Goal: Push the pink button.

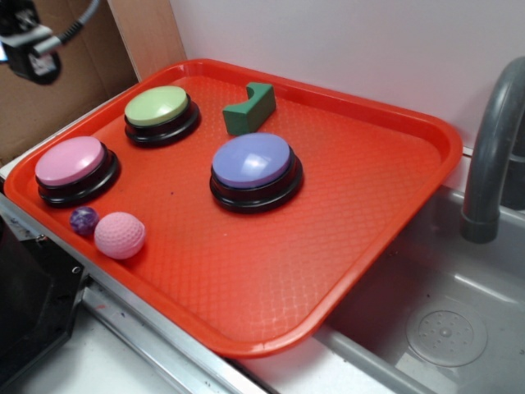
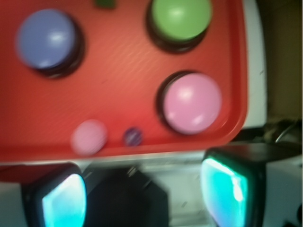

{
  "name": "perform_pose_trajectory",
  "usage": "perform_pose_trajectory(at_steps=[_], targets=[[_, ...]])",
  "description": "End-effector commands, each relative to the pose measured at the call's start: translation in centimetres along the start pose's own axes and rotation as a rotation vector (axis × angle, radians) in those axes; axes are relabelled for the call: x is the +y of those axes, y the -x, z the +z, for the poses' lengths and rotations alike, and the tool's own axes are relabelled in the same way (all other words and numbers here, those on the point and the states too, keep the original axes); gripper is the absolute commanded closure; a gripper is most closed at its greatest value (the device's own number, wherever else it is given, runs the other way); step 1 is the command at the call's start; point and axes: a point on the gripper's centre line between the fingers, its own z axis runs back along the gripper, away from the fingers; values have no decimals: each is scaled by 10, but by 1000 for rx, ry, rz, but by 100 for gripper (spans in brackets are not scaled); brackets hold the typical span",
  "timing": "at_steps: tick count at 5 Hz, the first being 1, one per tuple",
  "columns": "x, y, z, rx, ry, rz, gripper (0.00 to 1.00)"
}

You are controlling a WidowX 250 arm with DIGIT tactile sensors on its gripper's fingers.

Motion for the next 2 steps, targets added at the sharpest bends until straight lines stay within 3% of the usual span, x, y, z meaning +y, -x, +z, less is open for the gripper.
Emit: perform_pose_trajectory(at_steps=[1,2], targets=[[37,-32,-88,-36,-68,58,0],[44,-27,-114,-63,-92,95,0]])
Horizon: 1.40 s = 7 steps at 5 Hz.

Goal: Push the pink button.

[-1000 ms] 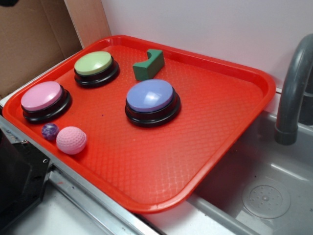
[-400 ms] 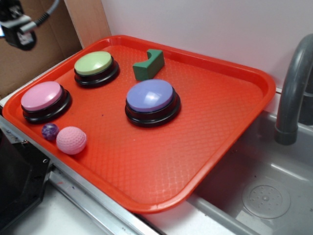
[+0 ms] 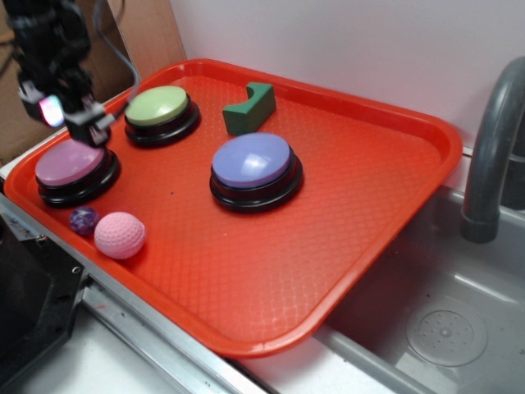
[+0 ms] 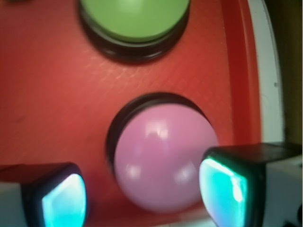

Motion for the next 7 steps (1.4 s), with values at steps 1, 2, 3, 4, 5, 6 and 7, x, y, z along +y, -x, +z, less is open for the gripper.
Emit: perform_pose_trajectory(at_steps=[1,2,3,4,5,6,7], targets=[[13,0,-25,-53,-45,32,0],[8,4,9,-50,-77,17,0],[8,18,52,-83,-28,47,0],[12,28,62,-71,-9,90,0],[20,26,60,-55,-19,94,0],[27,26,66,-56,-31,46,0],[31,24,73,-41,-49,75,0]])
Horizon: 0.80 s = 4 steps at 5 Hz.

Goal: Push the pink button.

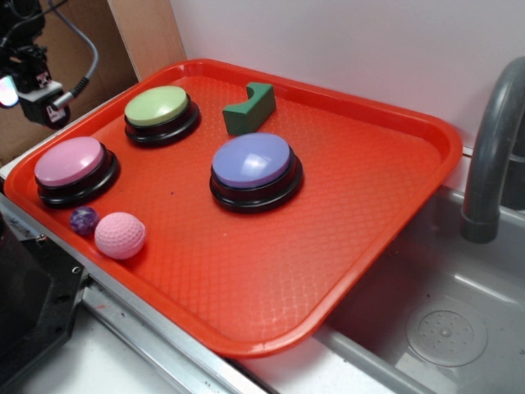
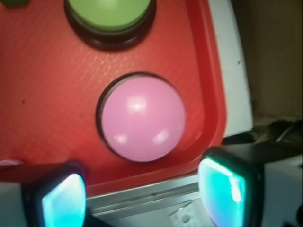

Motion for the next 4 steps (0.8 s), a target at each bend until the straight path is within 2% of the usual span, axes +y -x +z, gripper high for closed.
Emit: perform_pose_trajectory(at_steps=[1,4], targets=[[15,-7,26,-31,-32,78,0],[15,-10,44,-28,-37,106,0]])
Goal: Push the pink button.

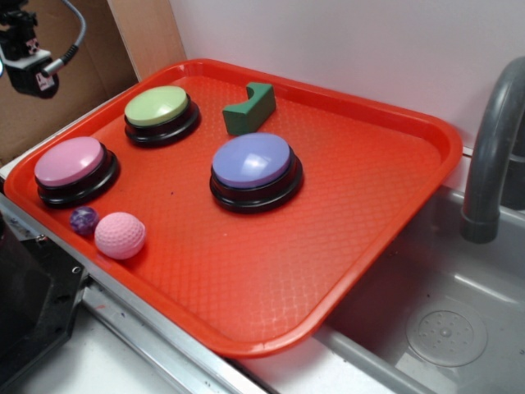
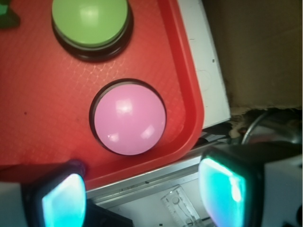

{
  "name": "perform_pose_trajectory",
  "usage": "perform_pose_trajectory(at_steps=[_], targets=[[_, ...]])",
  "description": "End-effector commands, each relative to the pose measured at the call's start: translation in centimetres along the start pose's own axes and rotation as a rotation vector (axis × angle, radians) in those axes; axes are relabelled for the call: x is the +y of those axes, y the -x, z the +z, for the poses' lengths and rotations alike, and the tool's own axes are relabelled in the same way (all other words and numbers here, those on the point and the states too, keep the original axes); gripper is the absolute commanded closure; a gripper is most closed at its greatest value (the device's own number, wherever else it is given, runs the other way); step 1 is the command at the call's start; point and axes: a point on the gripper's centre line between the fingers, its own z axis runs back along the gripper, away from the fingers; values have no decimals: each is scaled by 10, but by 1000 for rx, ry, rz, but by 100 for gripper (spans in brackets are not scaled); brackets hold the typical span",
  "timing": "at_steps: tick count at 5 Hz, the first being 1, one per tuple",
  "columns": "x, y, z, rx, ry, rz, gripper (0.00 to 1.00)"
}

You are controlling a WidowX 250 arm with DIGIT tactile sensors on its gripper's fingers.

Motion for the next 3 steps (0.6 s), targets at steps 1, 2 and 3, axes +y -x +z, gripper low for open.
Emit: perform_pose_trajectory(at_steps=[1,2,3], targets=[[6,-7,25,-60,-18,-5,0],[6,-9,27,-59,-21,-5,0],[2,-7,34,-69,-24,3,0]])
